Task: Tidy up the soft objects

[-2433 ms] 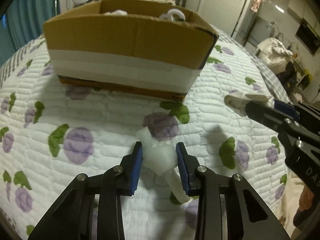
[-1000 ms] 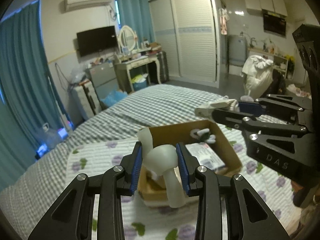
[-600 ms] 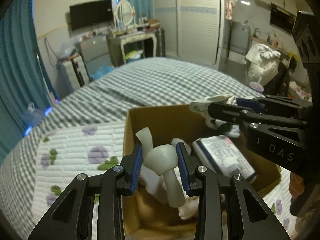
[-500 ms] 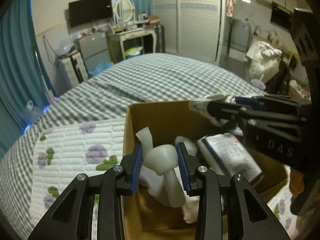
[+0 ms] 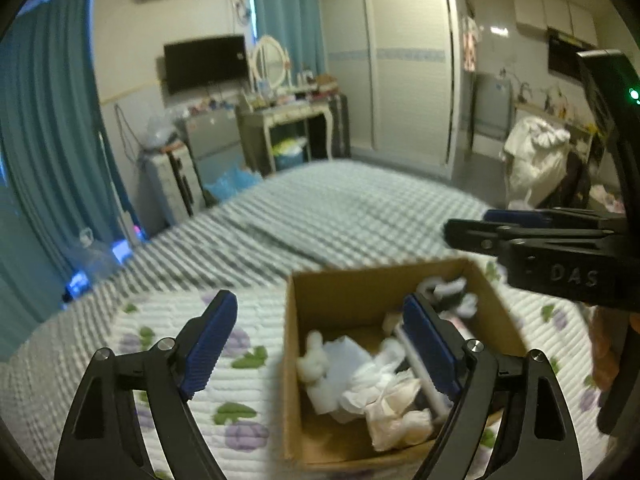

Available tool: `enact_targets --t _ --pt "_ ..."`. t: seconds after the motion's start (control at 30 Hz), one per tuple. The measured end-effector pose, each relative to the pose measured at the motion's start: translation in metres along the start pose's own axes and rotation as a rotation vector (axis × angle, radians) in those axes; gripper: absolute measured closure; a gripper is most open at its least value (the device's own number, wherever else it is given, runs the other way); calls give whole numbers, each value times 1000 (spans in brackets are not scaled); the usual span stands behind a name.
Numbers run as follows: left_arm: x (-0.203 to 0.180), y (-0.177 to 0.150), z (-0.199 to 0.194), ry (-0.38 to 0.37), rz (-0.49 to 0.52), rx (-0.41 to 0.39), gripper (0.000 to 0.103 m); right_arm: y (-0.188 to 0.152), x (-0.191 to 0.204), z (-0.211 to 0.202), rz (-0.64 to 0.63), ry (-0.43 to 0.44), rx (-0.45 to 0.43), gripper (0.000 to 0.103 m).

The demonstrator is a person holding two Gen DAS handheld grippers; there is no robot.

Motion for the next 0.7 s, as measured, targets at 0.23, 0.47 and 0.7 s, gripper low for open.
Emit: enact_targets --t 0.23,0.47,0.7 --pt "5 23 -131 33 -11 -181 8 8 20 -143 -24 -82 -157 49" --pt "15 10 -238 0 -57 -330 0 -30 64 -276 -72 -197 -311 20" --pt "28 -29 -277 -6 -81 -422 0 -89 89 -329 -58 -222 -430 0"
Point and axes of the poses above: each gripper's, at about its wrist camera, not at the fingertips, and z roughly the way its jaws point, x to its left, y to its top, the point moved 6 cm from there along z, roughly the way its jaws point, and after that the axes turned 15 degrees about x, right-handed, at the moved point
